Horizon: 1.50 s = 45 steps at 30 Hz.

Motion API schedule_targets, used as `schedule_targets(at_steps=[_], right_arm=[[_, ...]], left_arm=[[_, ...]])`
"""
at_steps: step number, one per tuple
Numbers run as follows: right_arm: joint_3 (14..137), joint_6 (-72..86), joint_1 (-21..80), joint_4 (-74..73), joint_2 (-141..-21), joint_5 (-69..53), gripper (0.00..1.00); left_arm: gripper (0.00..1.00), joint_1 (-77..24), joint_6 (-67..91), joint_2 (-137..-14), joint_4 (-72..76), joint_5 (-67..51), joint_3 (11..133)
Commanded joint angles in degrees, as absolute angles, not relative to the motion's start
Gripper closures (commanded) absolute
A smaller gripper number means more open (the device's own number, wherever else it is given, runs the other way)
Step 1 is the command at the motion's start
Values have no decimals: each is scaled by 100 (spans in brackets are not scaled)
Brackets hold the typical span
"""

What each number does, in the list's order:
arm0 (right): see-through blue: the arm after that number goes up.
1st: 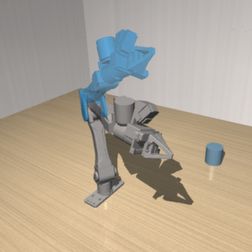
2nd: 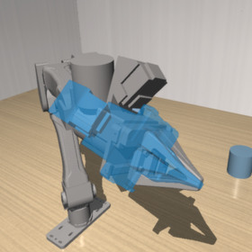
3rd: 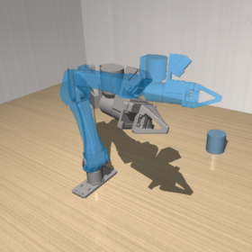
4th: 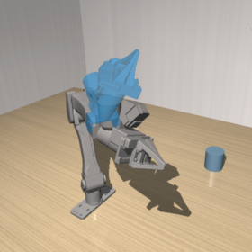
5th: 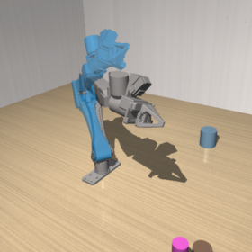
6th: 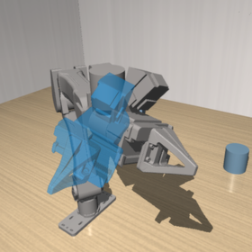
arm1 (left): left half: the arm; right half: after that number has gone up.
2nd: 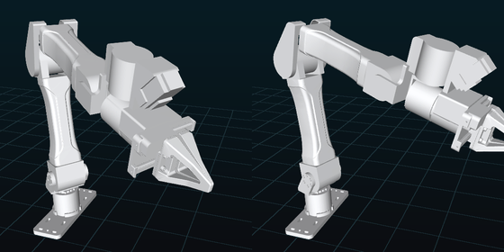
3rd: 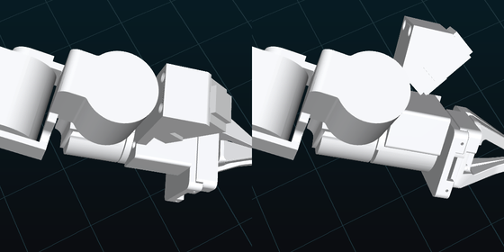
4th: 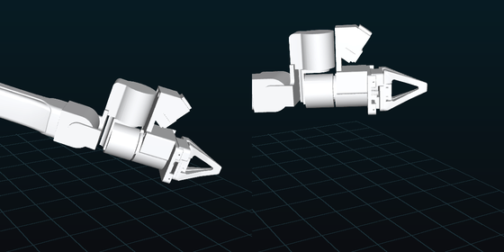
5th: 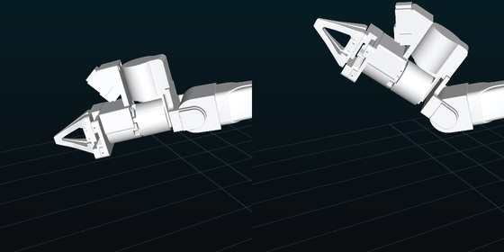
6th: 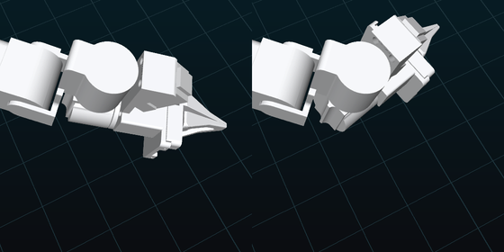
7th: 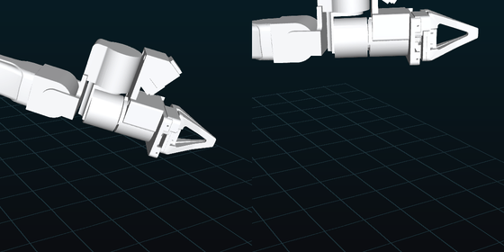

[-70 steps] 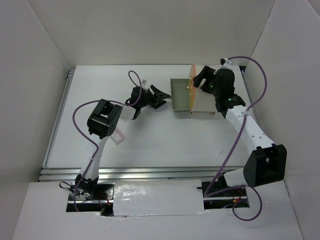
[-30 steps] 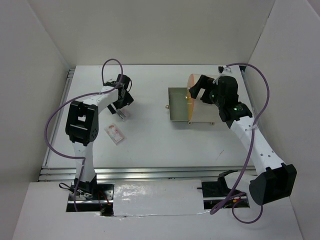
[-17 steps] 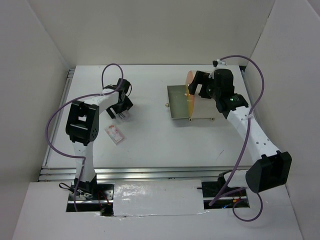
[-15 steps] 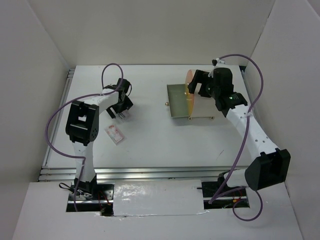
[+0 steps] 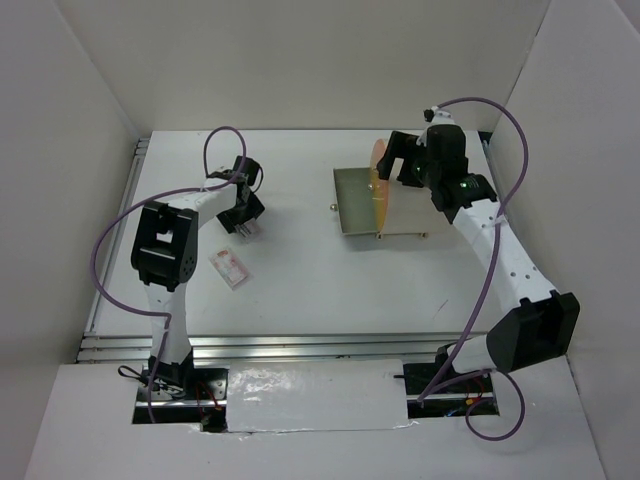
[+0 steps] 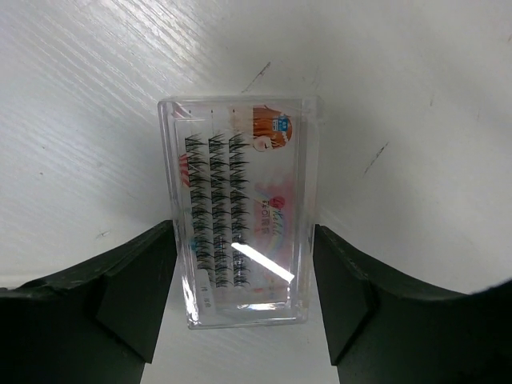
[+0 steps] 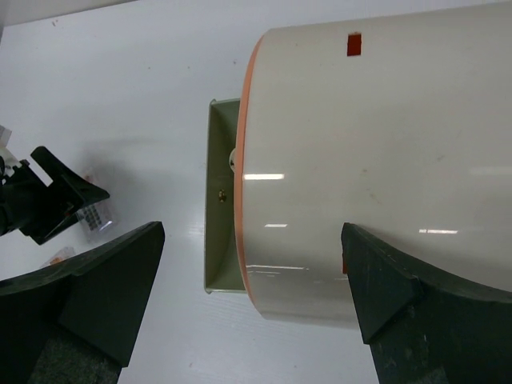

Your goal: Organize the makeup

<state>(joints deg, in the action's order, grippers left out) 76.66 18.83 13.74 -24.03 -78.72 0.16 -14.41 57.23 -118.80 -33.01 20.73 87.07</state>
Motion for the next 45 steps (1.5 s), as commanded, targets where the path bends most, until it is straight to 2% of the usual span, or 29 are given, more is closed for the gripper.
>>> schedule_targets(at_steps=[1, 5, 7, 13, 19, 25, 30, 36, 45], right_arm=[[8235, 1644, 1406, -2662, -7980, 35, 0], [8437, 1661, 1450, -3049, -8042, 201, 0], [8403, 1661, 1468, -3041, -8033, 255, 0], [8315, 1793, 1468, -2989, -7543, 422, 0], [8244, 1898, 1468, -3015, -6830, 115, 0], [8104, 1969, 1468, -3050, -6127, 26, 0], [7954, 2039, 1459, -3006, -5810, -254, 0], [7673, 2144, 1468, -2883, -5643, -747, 0], [7726, 1986, 1468, -3050, -5537, -703, 0]], left_arm=[[22, -1415, 5739, -11891, -3112, 1925, 8596], [36, -1398, 5704, -11909, -3050, 1916, 8578], [40, -1406, 5695, -11918, -2997, 1846, 8526], [74, -1397, 5660, -11927, -2874, 1714, 8517], [87, -1397, 5564, -11760, -2830, 1609, 8490], [91, -1494, 5248, -10996, -2488, 1284, 8314], [88, -2205, 4318, -10696, -1794, 213, 8911], [86, -2558, 4796, -11047, -116, -1648, 9334], [76, -2742, 5581, -12198, 888, -2391, 10054]])
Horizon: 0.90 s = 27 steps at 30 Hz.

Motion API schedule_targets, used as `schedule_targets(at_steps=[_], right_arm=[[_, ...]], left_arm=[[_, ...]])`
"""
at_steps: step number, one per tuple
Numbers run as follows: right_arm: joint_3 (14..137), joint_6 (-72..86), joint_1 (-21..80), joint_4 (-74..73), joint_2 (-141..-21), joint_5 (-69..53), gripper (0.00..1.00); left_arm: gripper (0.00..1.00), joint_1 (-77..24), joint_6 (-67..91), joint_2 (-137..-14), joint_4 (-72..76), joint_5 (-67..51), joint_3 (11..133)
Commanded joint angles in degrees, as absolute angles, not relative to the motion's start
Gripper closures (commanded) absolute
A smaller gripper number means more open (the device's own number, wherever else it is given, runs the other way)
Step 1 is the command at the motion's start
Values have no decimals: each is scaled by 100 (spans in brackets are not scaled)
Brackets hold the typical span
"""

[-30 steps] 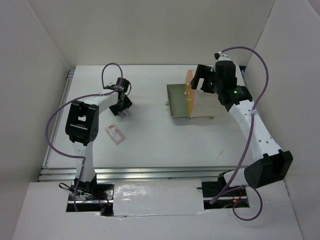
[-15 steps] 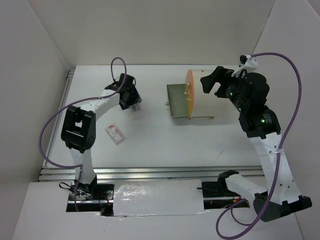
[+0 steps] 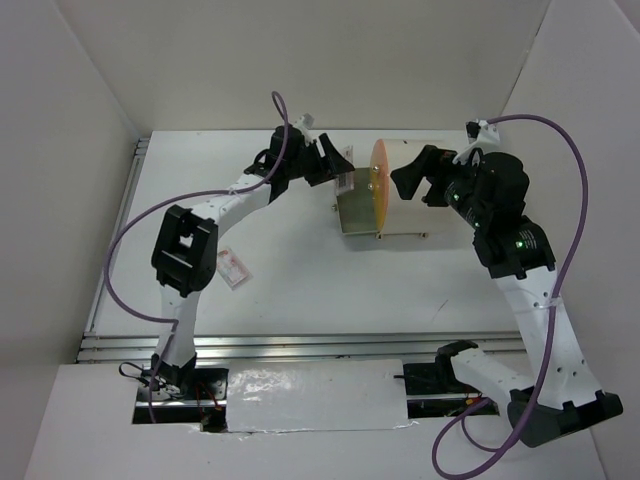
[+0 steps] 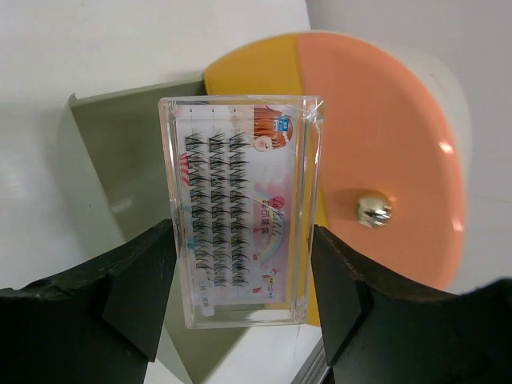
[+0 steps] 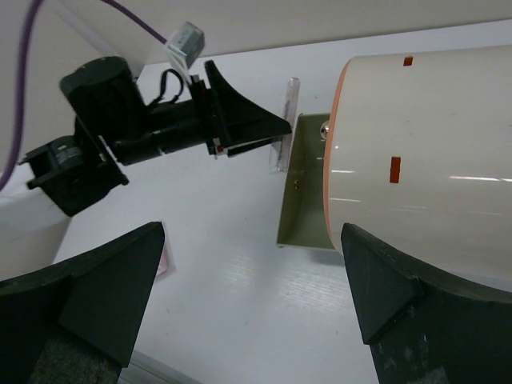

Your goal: Organize the makeup

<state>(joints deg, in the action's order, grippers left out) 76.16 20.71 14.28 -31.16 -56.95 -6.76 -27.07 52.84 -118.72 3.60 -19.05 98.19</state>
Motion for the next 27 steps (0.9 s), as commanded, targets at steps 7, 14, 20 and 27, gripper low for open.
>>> schedule_targets(at_steps=[7, 14, 20, 27], right_arm=[[7690, 1986, 1468, -2997, -5511, -756, 0], [7708, 2004, 1468, -2962, -5581, -800, 0], [7673, 1995, 1468, -2944, -5607, -800, 0], [7480, 1986, 1468, -2786, -5634, -1168, 0]], left_arm=[[19, -2865, 5563, -12279, 701, -2215, 10082], [1, -2856, 5231, -11217, 766, -2119, 9782], [1, -2725, 5185, -10732, -2258, 347, 10300], [1, -1689, 6136, -9827, -4184, 2356, 8388]])
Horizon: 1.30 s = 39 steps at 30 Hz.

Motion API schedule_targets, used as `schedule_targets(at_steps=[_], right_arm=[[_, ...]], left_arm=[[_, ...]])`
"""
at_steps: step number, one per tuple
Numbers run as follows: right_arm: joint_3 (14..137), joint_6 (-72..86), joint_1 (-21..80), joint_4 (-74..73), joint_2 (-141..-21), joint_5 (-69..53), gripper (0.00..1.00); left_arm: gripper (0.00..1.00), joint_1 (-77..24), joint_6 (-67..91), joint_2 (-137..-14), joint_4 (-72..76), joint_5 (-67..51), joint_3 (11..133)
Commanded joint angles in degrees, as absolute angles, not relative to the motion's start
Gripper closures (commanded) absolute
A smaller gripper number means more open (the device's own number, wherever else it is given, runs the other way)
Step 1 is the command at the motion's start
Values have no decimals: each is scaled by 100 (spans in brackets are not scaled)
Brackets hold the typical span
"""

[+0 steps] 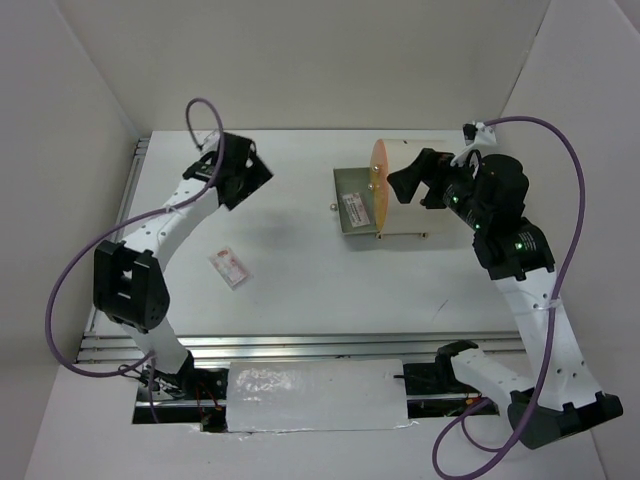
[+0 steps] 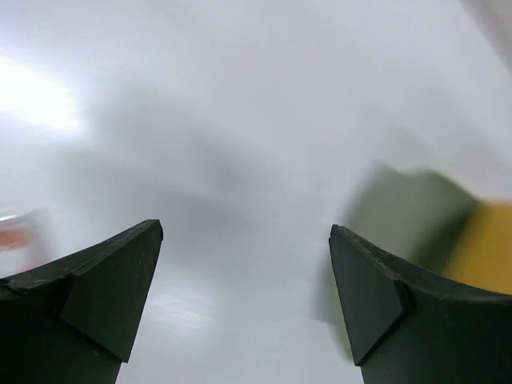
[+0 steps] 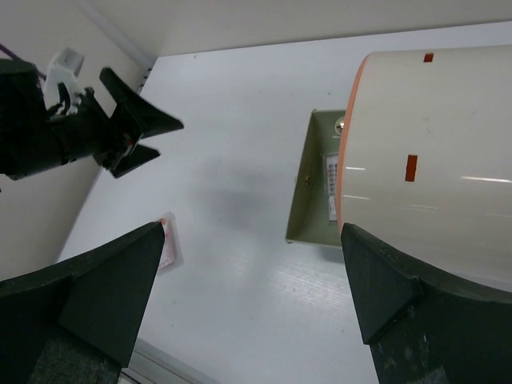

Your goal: Organize the makeup

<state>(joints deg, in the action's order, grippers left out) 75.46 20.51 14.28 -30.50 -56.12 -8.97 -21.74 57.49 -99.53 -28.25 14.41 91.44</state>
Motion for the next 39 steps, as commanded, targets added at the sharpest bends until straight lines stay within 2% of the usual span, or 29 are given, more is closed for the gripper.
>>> schedule_targets(at_steps=[1, 6, 15, 26, 29, 30, 31, 32, 35, 38, 39], right_arm=[[7479, 1986, 1476, -2769, -5660, -1230, 0], [7400, 2074, 1520, -2646, -5792, -1423, 0], [7357, 2056, 1573, -2698, -5704, -1397, 0], [7392, 2100, 1705, -2672, -5555, -1354, 0], [7383, 2101, 1714, -2663, -5555, -1406, 0], [7365, 2101, 1723, -2646, -5555, -1415, 0], [7357, 2109, 1731, -2637, -5563, -1424, 0], [7339, 2118, 1731, -2628, -5581, -1433, 0], [7321, 2136, 1749, -2602, -5581, -1441, 0], [7321, 2127, 1732, -2575, -5607, -1433, 0], [7330, 2136, 1731, -2566, -5625, -1433, 0]], left_arm=[[1, -1635, 6022, -9652, -4140, 2364, 7906], [0, -1503, 5757, -9431, -3833, 2154, 6928], [1, -1512, 5844, -9062, -3603, 2311, 5934], [1, -1503, 5660, -9562, -2541, 1785, 5344], [18, -1503, 5669, -9466, -2234, 1697, 5037], [46, -1503, 5669, -9440, -2198, 1696, 4984], [59, -1503, 5678, -9370, -2206, 1705, 4975], [65, -1503, 5660, -9334, -2250, 1714, 4992], [77, -1512, 5441, -9071, -2294, 1565, 5264], [78, -1608, 5064, -8509, -1622, 881, 5528], [75, -1687, 4958, -8360, -1278, 244, 5554]])
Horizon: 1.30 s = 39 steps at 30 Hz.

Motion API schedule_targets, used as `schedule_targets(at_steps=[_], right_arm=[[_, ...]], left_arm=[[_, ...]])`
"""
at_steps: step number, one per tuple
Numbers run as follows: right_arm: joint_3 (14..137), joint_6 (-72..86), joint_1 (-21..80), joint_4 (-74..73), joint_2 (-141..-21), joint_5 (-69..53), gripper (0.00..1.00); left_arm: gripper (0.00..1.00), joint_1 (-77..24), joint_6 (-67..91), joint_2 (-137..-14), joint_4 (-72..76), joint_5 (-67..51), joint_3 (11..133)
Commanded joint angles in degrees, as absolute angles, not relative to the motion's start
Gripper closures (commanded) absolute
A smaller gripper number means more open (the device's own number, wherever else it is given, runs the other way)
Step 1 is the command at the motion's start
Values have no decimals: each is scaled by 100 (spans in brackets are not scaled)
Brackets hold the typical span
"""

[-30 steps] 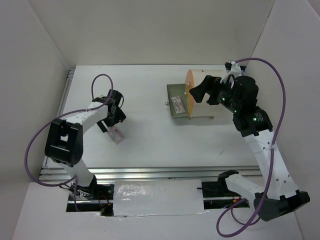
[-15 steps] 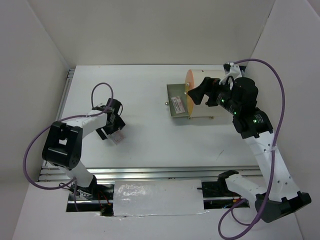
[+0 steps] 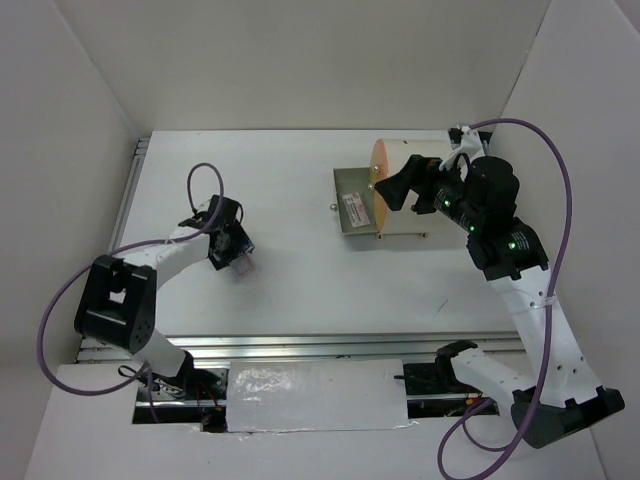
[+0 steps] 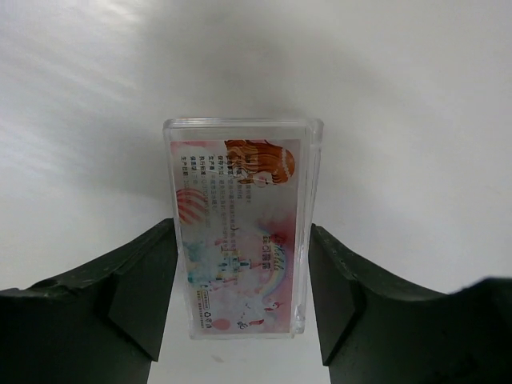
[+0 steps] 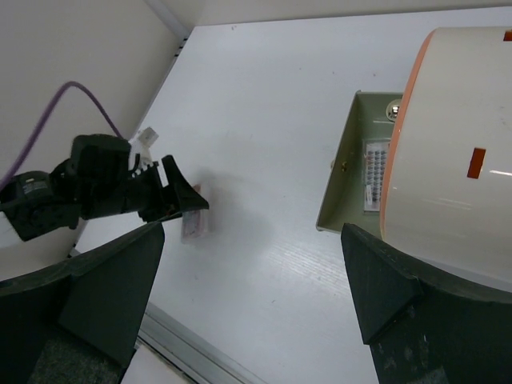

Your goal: Organize the makeup

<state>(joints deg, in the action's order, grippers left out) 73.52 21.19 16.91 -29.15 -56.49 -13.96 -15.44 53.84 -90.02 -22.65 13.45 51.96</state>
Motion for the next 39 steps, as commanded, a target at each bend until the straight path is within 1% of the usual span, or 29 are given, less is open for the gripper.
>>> schedule_targets(at_steps=[1, 2, 3, 4, 5, 6, 7, 8, 9, 10, 13, 15, 18, 20, 22, 23, 24, 26, 28, 29, 34, 35, 38, 39], right_arm=[[7339, 2127, 1749, -2566, -5634, -1415, 0], [7348, 2144, 1732, -2566, -5686, -1406, 0], [7356, 2136, 1740, -2575, -5704, -1380, 0], [7365, 2153, 1732, -2584, -5713, -1354, 0], [7383, 2162, 1731, -2593, -5730, -1327, 0], [7392, 2171, 1740, -2593, -5730, -1318, 0], [7409, 2171, 1723, -2601, -5722, -1318, 0], [7427, 2162, 1731, -2619, -5704, -1327, 0], [7435, 2153, 1731, -2628, -5695, -1327, 0], [7436, 2145, 1731, -2637, -5669, -1318, 0], [7418, 2109, 1723, -2689, -5625, -1275, 0], [7435, 2074, 1714, -2751, -5642, -1257, 0], [7453, 2057, 1714, -2786, -5625, -1204, 0], [7479, 2048, 1705, -2795, -5625, -1195, 0], [7488, 2048, 1705, -2804, -5616, -1213, 0], [7480, 2048, 1696, -2786, -5608, -1204, 0], [7462, 2057, 1705, -2769, -5599, -1204, 0], [7436, 2065, 1705, -2751, -5590, -1204, 0], [7436, 2074, 1696, -2751, -5599, -1213, 0], [7427, 2066, 1696, -2760, -5599, -1213, 0], [7418, 2065, 1696, -2760, -5563, -1169, 0], [7427, 2065, 1705, -2768, -5572, -1178, 0], [7400, 2065, 1696, -2751, -5564, -1178, 0], [7374, 2074, 1705, -2716, -5555, -1178, 0]], left_arm=[[71, -1740, 4853, -8123, -926, -32, 5624], [67, -1775, 4825, -8069, -575, -374, 5677], [63, -1845, 4799, -8068, 177, -726, 5756], [63, -1898, 4808, -8242, 341, -1234, 6087], [63, -1942, 4799, -8409, 412, -1431, 6334], [65, -2038, 4755, -8585, 526, -1650, 6589], [67, -2065, 4798, -9005, 832, -2131, 7036], [66, -2126, 5025, -9383, 1105, -2353, 7266], [66, -2144, 5027, -9387, 1421, -2564, 7364], [66, -2162, 5288, -9743, 1998, -2897, 7452], [65, -2258, 5816, -10377, 2975, -3163, 7760], [60, -2363, 6107, -10808, 3259, -3225, 8049], [53, -2539, 6214, -11292, 3130, -3147, 8567], [46, -2636, 6196, -11460, 2727, -2911, 8762], [41, -2672, 6240, -11636, 2585, -2761, 8886], [29, -2681, 6284, -11672, 2645, -2673, 8860], [23, -2689, 6397, -11759, 2706, -2646, 8851], [12, -2689, 6451, -11865, 2672, -2663, 9034], [7, -2716, 6460, -12023, 2541, -2707, 9228], [1, -2733, 6443, -12050, 2418, -2681, 9420], [1, -2742, 5951, -11919, 1118, -2110, 9861], [1, -2733, 5872, -11857, 655, -1831, 9896], [1, -2733, 5608, -11453, -68, -1066, 9888], [1, -2742, 5547, -11243, -479, -550, 9783]])
